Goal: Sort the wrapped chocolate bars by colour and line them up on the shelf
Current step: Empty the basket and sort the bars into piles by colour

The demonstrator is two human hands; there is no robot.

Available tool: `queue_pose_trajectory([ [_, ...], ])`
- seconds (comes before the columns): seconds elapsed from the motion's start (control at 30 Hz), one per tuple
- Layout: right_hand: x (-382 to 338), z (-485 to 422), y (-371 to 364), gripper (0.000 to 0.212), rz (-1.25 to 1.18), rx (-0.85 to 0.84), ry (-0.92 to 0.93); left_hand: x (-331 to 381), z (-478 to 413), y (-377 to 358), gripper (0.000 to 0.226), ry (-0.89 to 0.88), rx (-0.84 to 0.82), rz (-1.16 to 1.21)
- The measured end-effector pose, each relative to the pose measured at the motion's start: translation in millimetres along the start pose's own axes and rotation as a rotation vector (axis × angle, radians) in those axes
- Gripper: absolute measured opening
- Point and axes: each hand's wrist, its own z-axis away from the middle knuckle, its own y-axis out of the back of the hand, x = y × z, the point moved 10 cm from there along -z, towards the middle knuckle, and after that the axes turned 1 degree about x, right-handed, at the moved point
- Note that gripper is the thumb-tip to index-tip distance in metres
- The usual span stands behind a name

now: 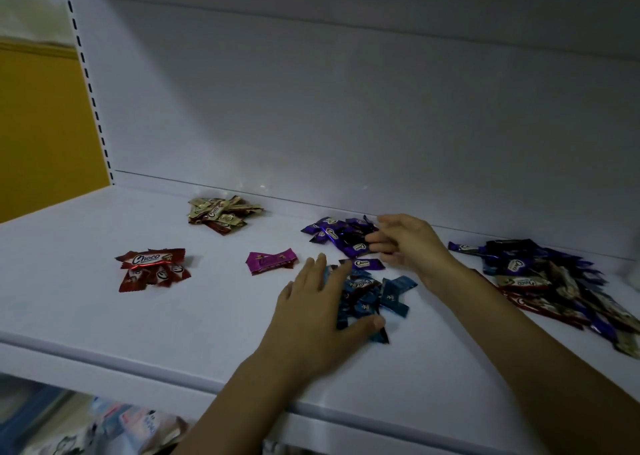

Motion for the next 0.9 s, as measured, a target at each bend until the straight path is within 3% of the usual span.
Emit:
queue_pose_trajectory([
  [0.13,-6,20,-17,0.018,0.609,-0.147,0.327,5,0,-6,0.073,-0.066,-0.009,-0.108],
  [0.23,-2,25,-13,0.024,0.823,-0.156,0.392,8,3,0,0.064,-0.114,0.042,-0.076],
  [0.43,0,29,-7,0.035,0.880,-0.169,0.359,17,9,5,0.059,-0.169,0.042,-0.051],
  [0.57,-4,39,23,0.033,0.753,-0.128,0.365,48,16,18,0.063,-0.283,0.173,-0.302],
  [0.7,-11,47,79,0.028,0.784,0.049,0.414,114,1,7,0.057,-0.477,0.192,-0.305],
  [0.9,4,67,206,0.023,0.876,0.416,0.348,174,-55,-68,0.069,-0.427,-0.042,-0.119],
])
